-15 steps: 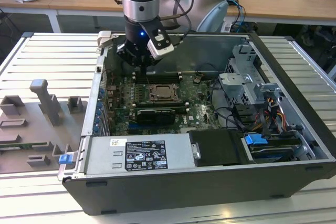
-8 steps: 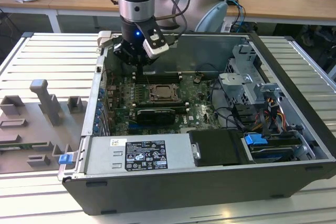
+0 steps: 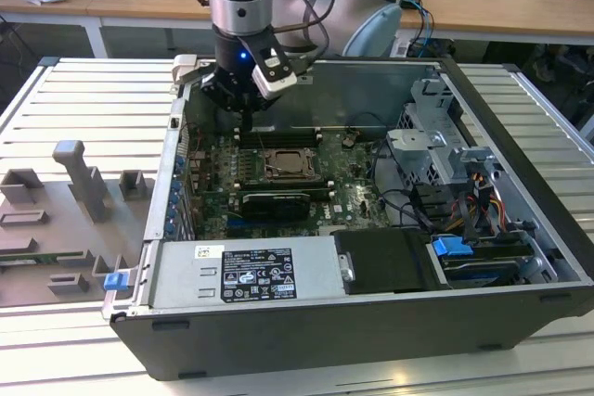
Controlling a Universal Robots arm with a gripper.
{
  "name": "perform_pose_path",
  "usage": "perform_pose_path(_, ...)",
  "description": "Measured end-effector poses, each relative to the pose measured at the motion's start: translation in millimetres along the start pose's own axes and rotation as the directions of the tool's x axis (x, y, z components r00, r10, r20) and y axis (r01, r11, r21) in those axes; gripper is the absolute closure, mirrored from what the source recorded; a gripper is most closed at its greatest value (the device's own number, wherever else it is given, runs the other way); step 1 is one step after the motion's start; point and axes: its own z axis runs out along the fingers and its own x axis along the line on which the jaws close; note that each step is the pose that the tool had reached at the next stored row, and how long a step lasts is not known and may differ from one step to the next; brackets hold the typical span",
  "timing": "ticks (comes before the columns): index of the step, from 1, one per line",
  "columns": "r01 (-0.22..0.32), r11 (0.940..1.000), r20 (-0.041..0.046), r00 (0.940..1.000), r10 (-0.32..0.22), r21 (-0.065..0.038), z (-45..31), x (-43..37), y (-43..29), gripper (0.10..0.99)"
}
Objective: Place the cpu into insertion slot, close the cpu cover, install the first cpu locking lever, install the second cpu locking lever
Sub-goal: 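Install the first cpu locking lever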
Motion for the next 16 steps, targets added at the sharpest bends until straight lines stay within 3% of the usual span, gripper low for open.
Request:
perform_pose_path(5,0.000,1.0000,0.0000,1.0000,0.000,0.000,2.9,-18.2,0.5,0.980)
perform_pose_path(13,0.000,1.0000,-0.0034,1.0000,0.000,0.000,12.1,-58.5,0.7,0.980)
perform_pose_path(16,0.001,0.9999,-0.0035,1.0000,-0.001,-0.012,13.7,-61.5,0.5,0.980)
